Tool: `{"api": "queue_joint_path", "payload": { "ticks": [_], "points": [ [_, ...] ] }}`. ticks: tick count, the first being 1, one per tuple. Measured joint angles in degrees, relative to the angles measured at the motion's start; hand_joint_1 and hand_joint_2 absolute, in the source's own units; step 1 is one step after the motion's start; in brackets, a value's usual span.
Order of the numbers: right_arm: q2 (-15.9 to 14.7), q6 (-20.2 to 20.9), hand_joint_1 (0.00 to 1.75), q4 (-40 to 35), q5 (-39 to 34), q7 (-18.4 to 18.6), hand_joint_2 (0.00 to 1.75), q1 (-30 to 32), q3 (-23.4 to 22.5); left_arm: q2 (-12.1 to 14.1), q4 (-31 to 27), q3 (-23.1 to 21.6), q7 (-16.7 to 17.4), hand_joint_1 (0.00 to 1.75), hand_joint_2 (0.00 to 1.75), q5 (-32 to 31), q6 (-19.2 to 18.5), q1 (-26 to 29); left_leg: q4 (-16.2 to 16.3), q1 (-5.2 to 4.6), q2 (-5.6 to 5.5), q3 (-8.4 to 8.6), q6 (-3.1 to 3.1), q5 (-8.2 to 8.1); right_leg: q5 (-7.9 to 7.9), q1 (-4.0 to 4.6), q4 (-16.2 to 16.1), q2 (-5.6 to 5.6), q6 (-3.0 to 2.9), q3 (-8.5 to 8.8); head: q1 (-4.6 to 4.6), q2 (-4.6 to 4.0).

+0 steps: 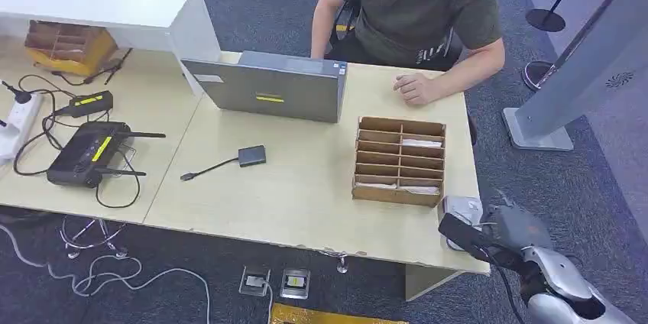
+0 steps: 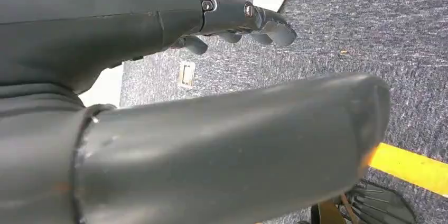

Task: Pass the card to the sensor for recognition and then transmit it.

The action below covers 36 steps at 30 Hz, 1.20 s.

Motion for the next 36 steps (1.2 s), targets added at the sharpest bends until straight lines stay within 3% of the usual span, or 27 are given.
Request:
{"api": "queue_joint_path", "payload": {
  "ticks": [36],
  "points": [
    [2.9,-3.5,1.75,10.3,-2.8,-5.5,1.75,1.0,-2.9,0.0,0.0,0.0,0.0,0.0,0.0,0.0,0.0,0.0,0.0,0.0,0.04,0.28,0.0,0.0,0.01,0.0,0.0,0.12,0.0,0.22,0.02,0.0]
  ]
}}
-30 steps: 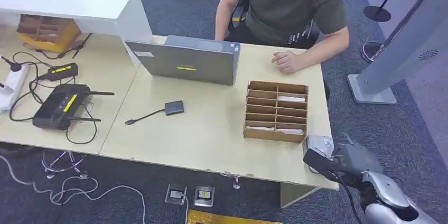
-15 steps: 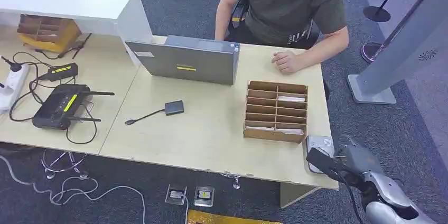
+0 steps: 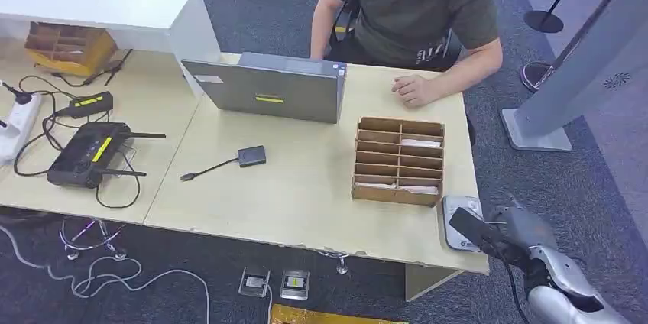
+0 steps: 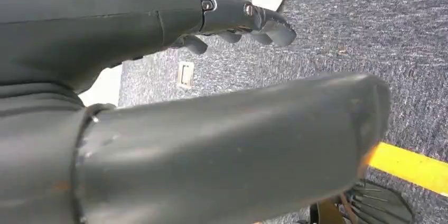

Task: Pass the card to the sensor for recognition and then transmit it.

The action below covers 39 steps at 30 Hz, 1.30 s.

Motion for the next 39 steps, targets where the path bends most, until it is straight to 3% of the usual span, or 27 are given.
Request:
{"api": "queue_joint_path", "payload": {
  "ticks": [33,36,39],
  "points": [
    [1.8,-0.5,1.75,3.6,-1.2,-1.6,1.75,-0.3,-0.6,0.0,0.0,0.0,0.0,0.0,0.0,0.4,0.0,0.0,0.0,0.03,0.26,0.43,-0.02,-0.02,0.01,0.02,0.0,0.18,0.0,0.38,-0.02,0.0],
    [2.2,-2.9,1.75,4.2,-0.6,-2.6,1.75,0.5,0.2,0.0,0.0,0.0,0.0,0.0,0.0,0.4,0.0,0.0,0.0,0.01,0.21,0.3,0.0,0.0,0.04,0.0,0.0,0.13,0.0,0.32,-0.04,0.0],
    [2.1,-4.2,1.75,3.0,-0.9,-0.9,1.75,-0.2,0.1,0.2,0.0,0.0,0.0,0.0,0.0,0.5,0.0,0.1,0.0,0.02,0.22,0.28,0.0,0.0,0.05,0.01,0.0,0.15,0.0,0.29,0.0,0.0]
  ]
}}
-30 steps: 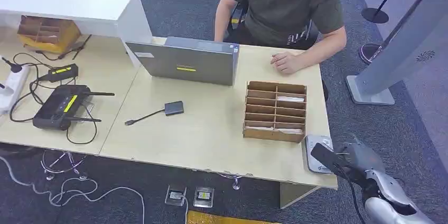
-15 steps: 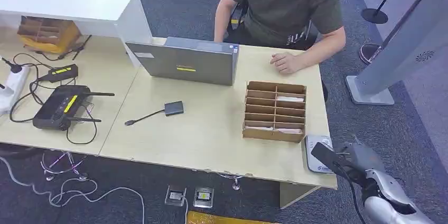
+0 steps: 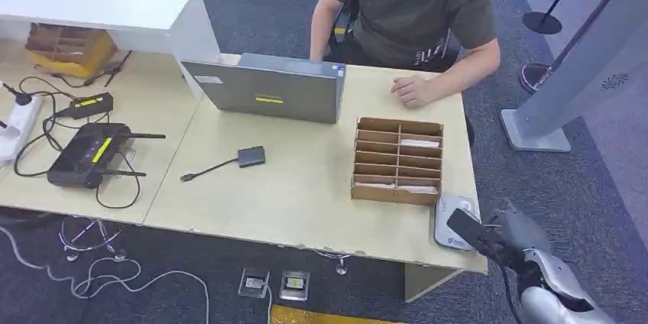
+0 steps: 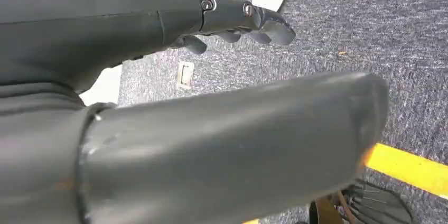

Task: Pass the card to the sensor for recognition and then transmit it.

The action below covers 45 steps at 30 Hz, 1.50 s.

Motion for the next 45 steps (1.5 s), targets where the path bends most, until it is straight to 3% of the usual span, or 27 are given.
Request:
{"api": "queue_joint_path", "payload": {
  "ticks": [5,13,23,38,45],
  "points": [
    [-0.9,-0.2,1.75,-5.2,-0.7,2.0,1.75,-2.2,-1.3,0.1,0.0,0.0,0.0,0.0,0.0,0.1,0.0,0.0,0.0,-0.02,0.0,-0.03,0.0,0.0,-0.01,-0.01,0.0,-0.01,0.0,-0.05,-0.02,0.0],
    [-5.4,2.6,1.75,-16.7,0.3,5.7,1.75,-6.9,-7.2,0.2,0.0,0.0,0.0,0.0,0.0,0.1,0.0,0.0,0.0,-0.05,-0.01,-0.04,0.0,0.0,0.0,-0.05,0.0,-0.01,0.0,-0.05,-0.02,0.0],
    [-8.8,9.1,1.75,-26.3,-1.8,6.9,1.75,-12.4,-13.1,0.1,0.0,0.0,0.0,0.0,0.0,0.0,0.0,0.0,0.0,-0.03,0.0,-0.06,0.0,-0.01,0.0,-0.03,0.0,-0.01,0.0,-0.08,-0.04,0.0],
    [-11.0,12.4,1.75,-31.7,-1.3,8.7,1.75,-17.4,-13.5,0.1,0.0,0.0,0.0,0.0,0.0,-0.1,0.0,0.0,0.0,-0.03,-0.01,-0.07,0.0,-0.01,0.0,-0.03,0.0,0.0,0.0,-0.08,-0.02,0.0],
    [-10.9,15.5,1.75,-31.7,-0.1,9.0,1.75,-23.1,-11.5,0.1,0.0,0.0,0.0,0.0,0.0,-0.1,0.1,0.0,0.0,-0.03,-0.02,-0.13,0.0,0.0,0.0,-0.02,0.0,-0.02,0.0,-0.09,-0.02,0.0]
  ]
}}
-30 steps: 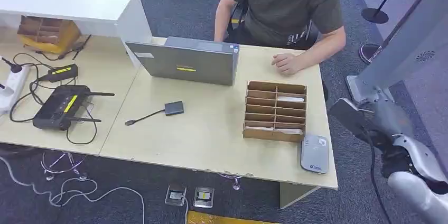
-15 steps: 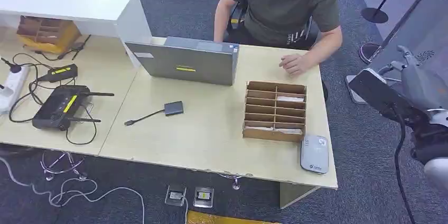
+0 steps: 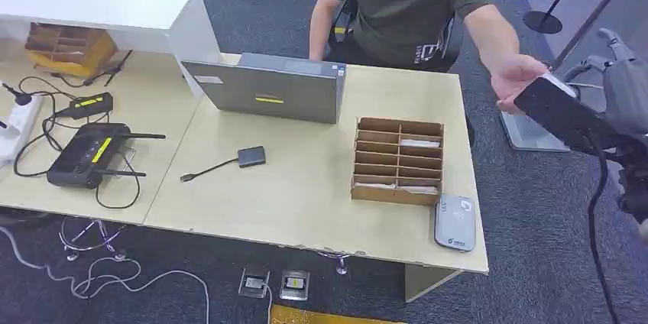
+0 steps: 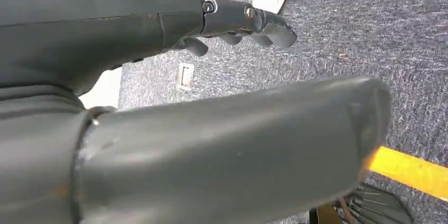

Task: Pass the card to the sensor for recognition and then transmit it.

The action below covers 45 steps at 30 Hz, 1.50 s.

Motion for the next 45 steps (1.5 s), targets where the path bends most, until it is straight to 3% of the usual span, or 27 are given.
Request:
{"api": "queue_joint_path", "payload": {
  "ticks": [8,18,24,25,26,27,32,33,38,45],
  "points": [
    [3.1,1.9,1.75,0.3,1.6,0.0,1.75,-5.9,5.7,0.0,0.0,0.0,0.0,0.0,0.0,0.1,0.0,-0.1,0.0,0.02,-0.07,-0.07,0.0,0.0,0.0,0.02,0.0,-0.05,0.0,-0.03,0.0,0.0],
    [11.3,1.6,1.75,7.0,3.6,-2.5,1.75,-10.9,14.7,-0.1,0.0,0.0,0.0,0.0,0.0,0.0,0.0,-0.2,0.0,0.03,-0.14,-0.09,0.0,0.01,-0.01,0.03,0.0,-0.14,-0.01,-0.06,0.0,0.0],
    [14.7,2.4,1.71,11.4,5.7,-2.9,1.75,-14.0,19.5,-0.1,0.0,0.0,0.2,0.0,0.0,0.0,0.0,-0.2,0.0,0.03,-0.24,-0.13,-0.01,0.02,-0.01,0.03,0.0,-0.23,-0.01,-0.07,0.02,0.0],
    [15.3,2.5,1.4,12.3,5.6,-3.0,1.75,-14.6,20.2,-0.1,0.0,0.0,0.3,0.0,0.0,0.0,0.0,-0.2,0.0,0.03,-0.24,-0.13,-0.01,0.02,-0.01,0.03,0.0,-0.24,-0.01,-0.07,0.0,0.0],
    [15.9,2.6,0.3,13.2,5.5,-3.1,1.75,-15.2,20.9,-0.1,0.0,0.0,0.5,0.0,0.0,0.0,0.0,-0.2,0.0,0.03,-0.25,-0.14,-0.01,0.02,-0.01,0.04,0.0,-0.25,-0.02,-0.07,0.04,0.0],
    [16.4,2.7,0.03,13.9,5.2,-3.2,1.75,-15.8,21.6,-0.1,0.0,0.0,0.6,0.0,0.0,0.0,0.0,-0.2,0.0,0.03,-0.25,-0.14,-0.01,0.02,-0.02,0.03,0.0,-0.25,-0.02,-0.07,0.04,0.0],
    [19.9,1.1,0.0,19.9,1.1,-5.6,1.75,-18.7,26.1,-0.1,0.0,0.0,0.7,0.0,0.0,-0.5,0.3,-0.2,0.0,0.04,-0.24,-0.14,-0.02,0.03,-0.02,0.04,0.0,-0.23,-0.02,-0.1,0.04,0.0],
    [20.6,0.1,0.0,21.2,0.5,-5.8,0.0,-18.8,26.9,-0.1,0.0,0.0,0.7,0.0,0.0,-0.8,0.3,-0.2,0.0,0.04,-0.25,-0.14,-0.03,0.04,-0.02,0.05,0.0,-0.25,-0.02,-0.1,-0.02,0.0],
    [21.5,-1.9,0.0,25.9,0.3,-4.0,0.0,-18.3,29.9,-0.3,0.0,-0.1,0.8,0.0,0.0,-2.4,-0.3,-0.1,0.0,0.04,-0.29,-0.14,-0.04,0.07,-0.02,0.05,0.0,-0.26,-0.02,-0.12,0.02,0.0],
    [21.2,-1.9,0.0,27.3,9.0,-3.8,0.0,-14.1,30.3,-0.3,0.0,-0.2,0.8,0.0,0.0,-2.4,-0.9,-0.1,0.0,0.04,-0.25,-0.13,-0.05,0.05,-0.01,0.05,0.0,-0.16,-0.02,-0.13,0.02,0.0]
  ]
}}
